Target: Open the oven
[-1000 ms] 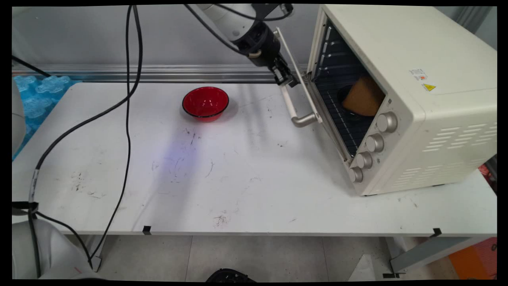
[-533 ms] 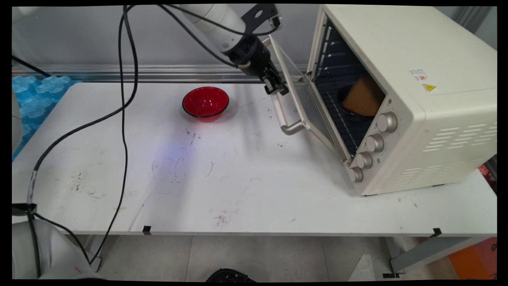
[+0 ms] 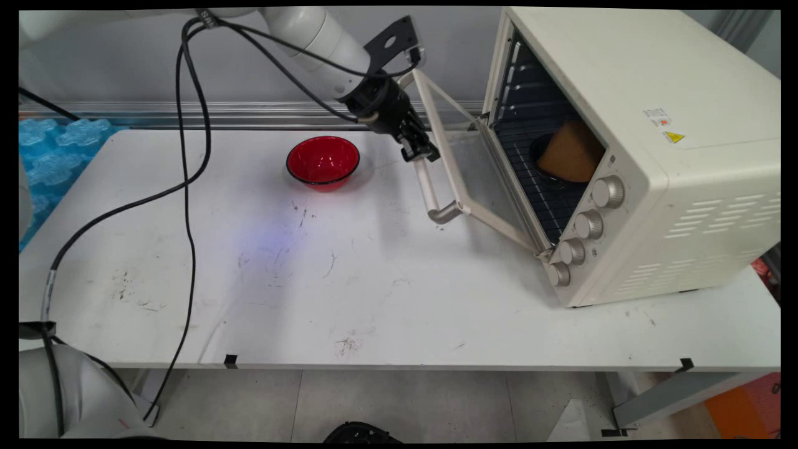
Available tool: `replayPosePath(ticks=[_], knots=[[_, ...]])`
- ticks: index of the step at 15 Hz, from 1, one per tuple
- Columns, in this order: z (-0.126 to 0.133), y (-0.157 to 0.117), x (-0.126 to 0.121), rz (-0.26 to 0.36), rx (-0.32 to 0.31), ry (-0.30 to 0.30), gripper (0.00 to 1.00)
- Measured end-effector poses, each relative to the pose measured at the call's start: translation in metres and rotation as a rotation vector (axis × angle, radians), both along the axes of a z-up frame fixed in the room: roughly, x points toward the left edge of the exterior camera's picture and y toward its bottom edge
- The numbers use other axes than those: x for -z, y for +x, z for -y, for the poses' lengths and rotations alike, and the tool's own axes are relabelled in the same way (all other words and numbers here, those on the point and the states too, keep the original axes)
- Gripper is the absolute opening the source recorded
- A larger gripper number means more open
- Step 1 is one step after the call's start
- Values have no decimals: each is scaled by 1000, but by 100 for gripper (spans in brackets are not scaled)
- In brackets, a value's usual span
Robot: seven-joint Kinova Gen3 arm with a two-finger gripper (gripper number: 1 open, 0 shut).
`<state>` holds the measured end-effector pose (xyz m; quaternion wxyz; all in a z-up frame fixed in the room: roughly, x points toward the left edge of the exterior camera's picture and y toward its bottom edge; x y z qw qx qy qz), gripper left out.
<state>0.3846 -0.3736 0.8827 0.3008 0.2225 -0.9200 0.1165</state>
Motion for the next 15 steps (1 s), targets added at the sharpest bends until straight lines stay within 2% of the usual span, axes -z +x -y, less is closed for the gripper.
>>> replayPosePath(ticks=[15], knots=[[-26, 33, 27, 24, 4, 35, 0]])
